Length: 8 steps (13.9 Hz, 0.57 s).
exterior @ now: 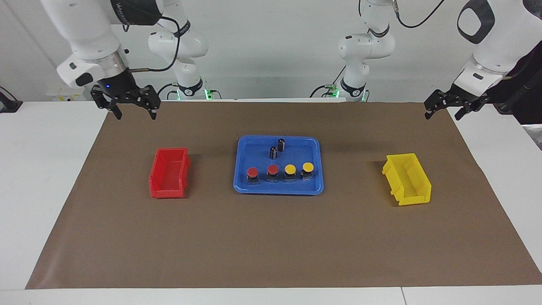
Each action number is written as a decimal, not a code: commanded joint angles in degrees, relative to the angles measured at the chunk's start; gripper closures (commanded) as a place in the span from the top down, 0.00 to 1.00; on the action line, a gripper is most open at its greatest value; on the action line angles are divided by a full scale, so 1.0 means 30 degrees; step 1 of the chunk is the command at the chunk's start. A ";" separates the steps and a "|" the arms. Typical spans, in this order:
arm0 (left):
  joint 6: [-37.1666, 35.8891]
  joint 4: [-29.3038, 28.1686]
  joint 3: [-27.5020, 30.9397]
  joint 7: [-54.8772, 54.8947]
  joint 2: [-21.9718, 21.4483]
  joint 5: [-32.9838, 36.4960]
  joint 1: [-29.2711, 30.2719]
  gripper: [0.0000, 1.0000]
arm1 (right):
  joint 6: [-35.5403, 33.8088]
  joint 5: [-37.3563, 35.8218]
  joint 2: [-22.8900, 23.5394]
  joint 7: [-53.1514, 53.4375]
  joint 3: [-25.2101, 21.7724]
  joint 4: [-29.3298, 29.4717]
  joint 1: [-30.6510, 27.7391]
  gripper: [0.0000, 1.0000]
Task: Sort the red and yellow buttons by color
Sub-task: 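Reach the right gripper over the tray toward the red buttons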
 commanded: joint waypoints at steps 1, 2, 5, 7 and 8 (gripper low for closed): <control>-0.0120 -0.0230 -0.0031 0.0128 -0.0248 -0.0051 0.0022 1.00 | 0.1213 0.0015 0.3186 0.3432 0.0078 0.2315 0.2779 1.00; -0.0148 -0.0230 -0.0031 0.0128 -0.0248 -0.0051 0.0022 1.00 | 0.2440 -0.0013 0.3716 0.4721 0.0106 0.2291 0.3601 1.00; -0.0148 -0.0230 -0.0031 0.0128 -0.0248 -0.0051 0.0022 1.00 | 0.7007 0.0016 0.4395 0.6866 0.0078 -0.0334 0.5537 1.00; -0.0148 -0.0230 -0.0031 0.0128 -0.0248 -0.0051 0.0022 1.00 | 0.8628 -0.0217 0.4307 0.7019 0.0077 -0.2329 0.5689 1.00; -0.0120 -0.0230 -0.0031 0.0128 -0.0248 -0.0051 0.0022 1.00 | 0.9533 -0.0247 0.4220 0.7048 0.0106 -0.3383 0.5921 1.00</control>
